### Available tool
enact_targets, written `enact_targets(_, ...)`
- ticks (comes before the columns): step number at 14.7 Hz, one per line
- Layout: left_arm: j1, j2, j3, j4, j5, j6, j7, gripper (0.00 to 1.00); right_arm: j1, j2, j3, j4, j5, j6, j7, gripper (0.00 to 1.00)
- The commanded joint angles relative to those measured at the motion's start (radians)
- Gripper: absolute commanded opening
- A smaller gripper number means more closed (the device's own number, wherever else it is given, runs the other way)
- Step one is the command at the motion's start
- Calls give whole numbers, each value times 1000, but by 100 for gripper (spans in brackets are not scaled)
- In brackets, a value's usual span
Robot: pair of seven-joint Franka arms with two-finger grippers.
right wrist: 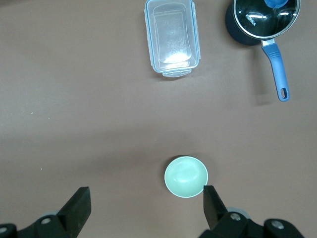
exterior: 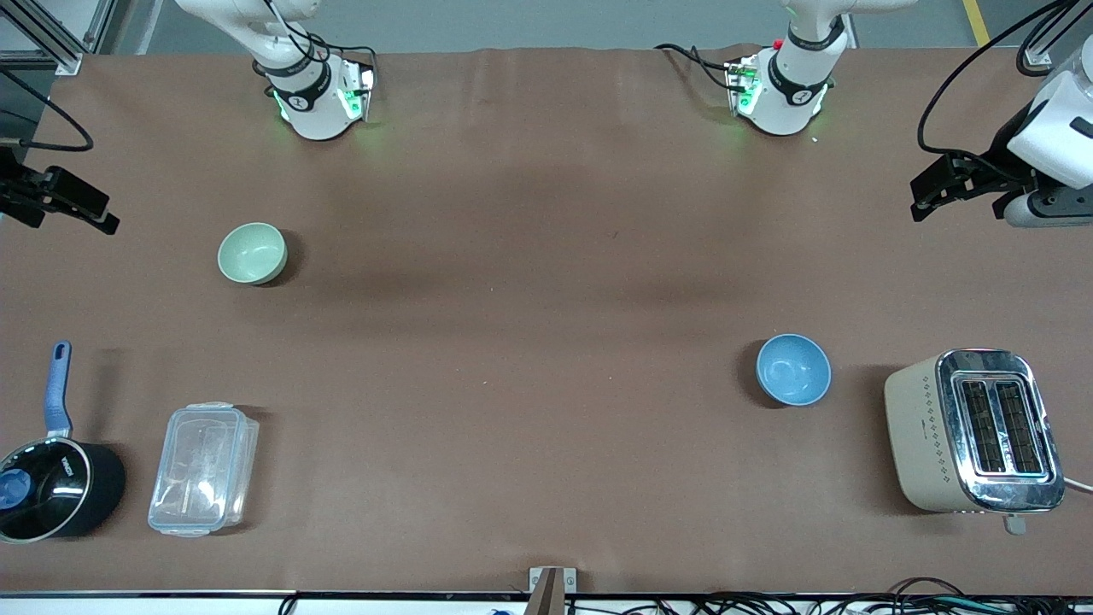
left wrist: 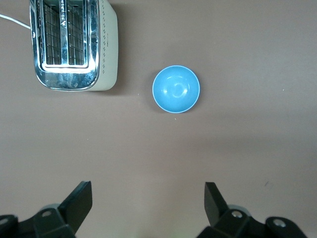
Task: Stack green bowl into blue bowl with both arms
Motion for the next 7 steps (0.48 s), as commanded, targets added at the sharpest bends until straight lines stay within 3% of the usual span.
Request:
enact_targets(1,3,-7,-3,9,10,-18,49,100,4,2,-7,3,-6,-1,-17,100)
enact_targets(7,7,29,0,20,16,-18,91,100,4,2,-7,2,-6,-6,-19,100)
